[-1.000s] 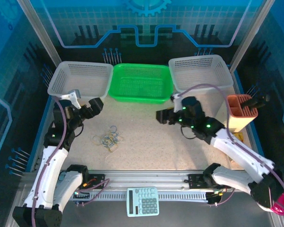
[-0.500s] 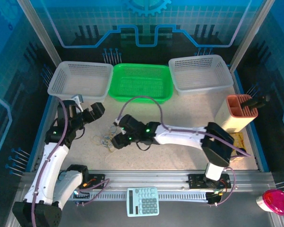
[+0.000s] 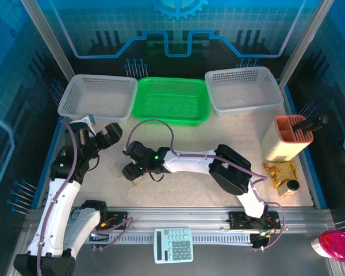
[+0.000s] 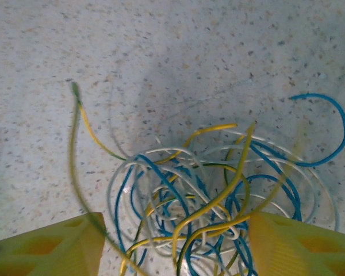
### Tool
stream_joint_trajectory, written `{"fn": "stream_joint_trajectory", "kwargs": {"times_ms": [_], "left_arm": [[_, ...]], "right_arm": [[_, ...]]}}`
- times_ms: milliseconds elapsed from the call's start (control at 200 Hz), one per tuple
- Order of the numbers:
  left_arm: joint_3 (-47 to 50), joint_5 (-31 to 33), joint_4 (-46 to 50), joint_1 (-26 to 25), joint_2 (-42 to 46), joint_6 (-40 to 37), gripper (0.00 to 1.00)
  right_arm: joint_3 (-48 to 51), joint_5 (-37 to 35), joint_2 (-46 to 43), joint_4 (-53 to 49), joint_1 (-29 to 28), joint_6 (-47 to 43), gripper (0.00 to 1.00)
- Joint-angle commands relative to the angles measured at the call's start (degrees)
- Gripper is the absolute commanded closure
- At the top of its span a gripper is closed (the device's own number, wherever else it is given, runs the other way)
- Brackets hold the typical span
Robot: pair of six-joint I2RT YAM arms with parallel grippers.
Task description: Untangle the cables
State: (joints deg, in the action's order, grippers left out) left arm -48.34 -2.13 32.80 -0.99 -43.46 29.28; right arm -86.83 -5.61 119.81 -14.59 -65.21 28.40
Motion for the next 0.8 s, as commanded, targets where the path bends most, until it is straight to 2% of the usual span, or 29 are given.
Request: {"fn": "stream_joint_trajectory", "kwargs": {"times_ms": [0, 155, 215, 320, 545, 795], "left_arm": [[-2.5, 0.3, 0.9, -0.1, 1.1, 0.8, 0.01], [-2.9, -0.3, 0.8, -0.1, 1.2, 0.9, 0.01], [-2.9, -0.7, 0.7, -0.1, 1.3, 1.0, 0.01], [-2.9, -1.0, 0.7, -0.1, 1.4, 0.9, 0.01], [-3.1, -3.2, -0.3, -0.1, 0.9, -0.1, 0.01], [-0.9, -7.2, -4.5, -0.2, 1.1, 3.0, 0.01]], "right_arm": [[-1.4, -0.6, 1.2, -1.4, 1.9, -0.2, 0.4], [1.2, 0.4, 0.1, -0.5, 4.3, -1.2, 0.61], [2.9, 1.8, -0.9, 0.6, 5.6, -1.3, 0.79], [6.1, 2.5, -4.3, 1.6, 7.9, -1.6, 1.0], [15.5, -0.9, -19.5, 1.9, 12.2, -3.7, 1.0], [25.0, -5.0, -37.2, -0.9, 16.9, -6.1, 1.0]]}}
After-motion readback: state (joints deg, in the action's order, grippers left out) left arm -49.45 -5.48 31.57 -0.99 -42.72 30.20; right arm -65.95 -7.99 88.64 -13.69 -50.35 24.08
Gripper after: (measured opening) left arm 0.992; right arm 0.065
